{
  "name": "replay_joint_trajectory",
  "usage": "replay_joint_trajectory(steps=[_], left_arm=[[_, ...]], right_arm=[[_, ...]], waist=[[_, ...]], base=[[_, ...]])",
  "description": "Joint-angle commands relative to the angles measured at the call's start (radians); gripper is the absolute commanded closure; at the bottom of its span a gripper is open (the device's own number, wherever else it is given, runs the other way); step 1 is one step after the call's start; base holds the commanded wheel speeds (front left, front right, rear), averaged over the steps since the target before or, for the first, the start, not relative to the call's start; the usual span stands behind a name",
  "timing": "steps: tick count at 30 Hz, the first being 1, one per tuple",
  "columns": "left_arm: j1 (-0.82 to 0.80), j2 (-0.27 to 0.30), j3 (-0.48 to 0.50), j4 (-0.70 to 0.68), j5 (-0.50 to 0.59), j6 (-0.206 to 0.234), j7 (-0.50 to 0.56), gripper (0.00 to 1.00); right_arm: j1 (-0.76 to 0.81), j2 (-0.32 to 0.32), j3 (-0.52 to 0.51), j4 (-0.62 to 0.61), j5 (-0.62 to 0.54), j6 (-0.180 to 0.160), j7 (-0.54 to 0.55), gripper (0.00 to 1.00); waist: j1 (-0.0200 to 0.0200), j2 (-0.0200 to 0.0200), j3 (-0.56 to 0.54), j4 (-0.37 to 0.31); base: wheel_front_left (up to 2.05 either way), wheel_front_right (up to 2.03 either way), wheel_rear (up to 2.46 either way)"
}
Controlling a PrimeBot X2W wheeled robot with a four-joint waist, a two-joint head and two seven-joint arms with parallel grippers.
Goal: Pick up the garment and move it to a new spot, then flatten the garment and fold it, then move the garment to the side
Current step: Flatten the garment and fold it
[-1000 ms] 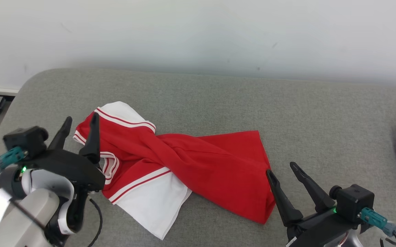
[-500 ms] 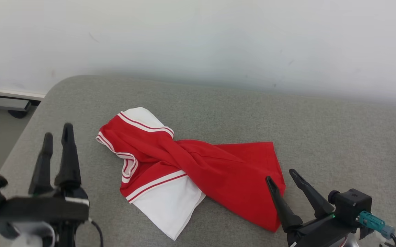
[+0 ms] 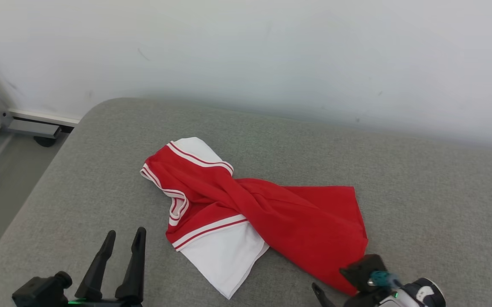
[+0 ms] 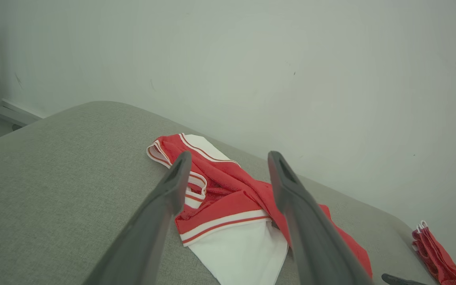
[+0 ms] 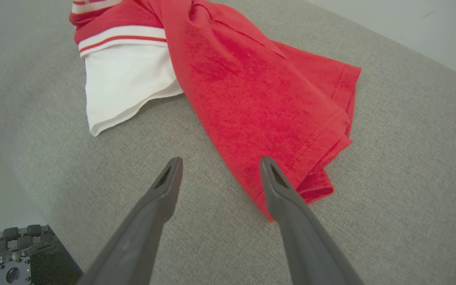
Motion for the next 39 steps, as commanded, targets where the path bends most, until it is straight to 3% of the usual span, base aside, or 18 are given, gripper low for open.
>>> replay_joint_trajectory(steps=[1, 8, 21, 22, 23, 24, 25, 39], left_arm=[[0.003, 0.005, -0.003, 0.005, 0.009, -0.005, 0.003, 0.0], [0.012, -0.015, -0.042, 0.026, 0.001, -0.022, 0.013, 0.0], [-0.014, -0.036, -0.064, 0.048, 0.01, -0.034, 0.009, 0.0], [-0.016, -0.037, -0.064, 0.049, 0.011, -0.035, 0.008, 0.0], [-0.018, -0.038, -0.065, 0.051, 0.012, -0.037, 0.007, 0.0], [-0.02, -0.039, -0.067, 0.053, 0.013, -0.039, 0.007, 0.0], [-0.022, -0.041, -0.068, 0.056, 0.013, -0.041, 0.008, 0.0], [-0.024, -0.042, -0.074, 0.065, 0.001, -0.047, 0.009, 0.0]], right_arm=[[-0.016, -0.005, 0.01, 0.009, -0.043, -0.001, 0.022, 0.0], [-0.041, -0.04, 0.012, 0.087, -0.225, -0.001, 0.096, 0.0], [-0.06, -0.047, -0.027, 0.153, -0.344, -0.001, 0.108, 0.01], [-0.066, -0.047, -0.031, 0.159, -0.346, -0.001, 0.107, 0.4], [-0.074, -0.046, -0.033, 0.163, -0.349, -0.001, 0.107, 0.72], [-0.082, -0.046, -0.036, 0.167, -0.35, -0.001, 0.106, 0.94], [-0.088, -0.047, -0.039, 0.171, -0.351, -0.001, 0.106, 1.0], [-0.119, -0.071, -0.093, 0.004, -0.25, -0.001, 0.177, 1.0]], waist=[[0.0001, 0.0, -0.006, 0.015], [0.0001, 0.0, -0.015, 0.069], [0.0001, 0.0, 0.005, 0.127], [0.0001, 0.0, 0.007, 0.128], [0.0001, 0.0, 0.009, 0.129], [0.0001, 0.0, 0.011, 0.13], [0.0001, 0.0, 0.012, 0.131], [0.0001, 0.0, 0.008, 0.14]], base=[[0.0, 0.0, 0.0], [0.0, 0.0, 0.0], [0.0, 0.0, 0.0], [0.0, 0.0, 0.0], [0.0, 0.0, 0.0], [0.0, 0.0, 0.0], [0.0, 0.0, 0.0], [0.0, 0.0, 0.0]])
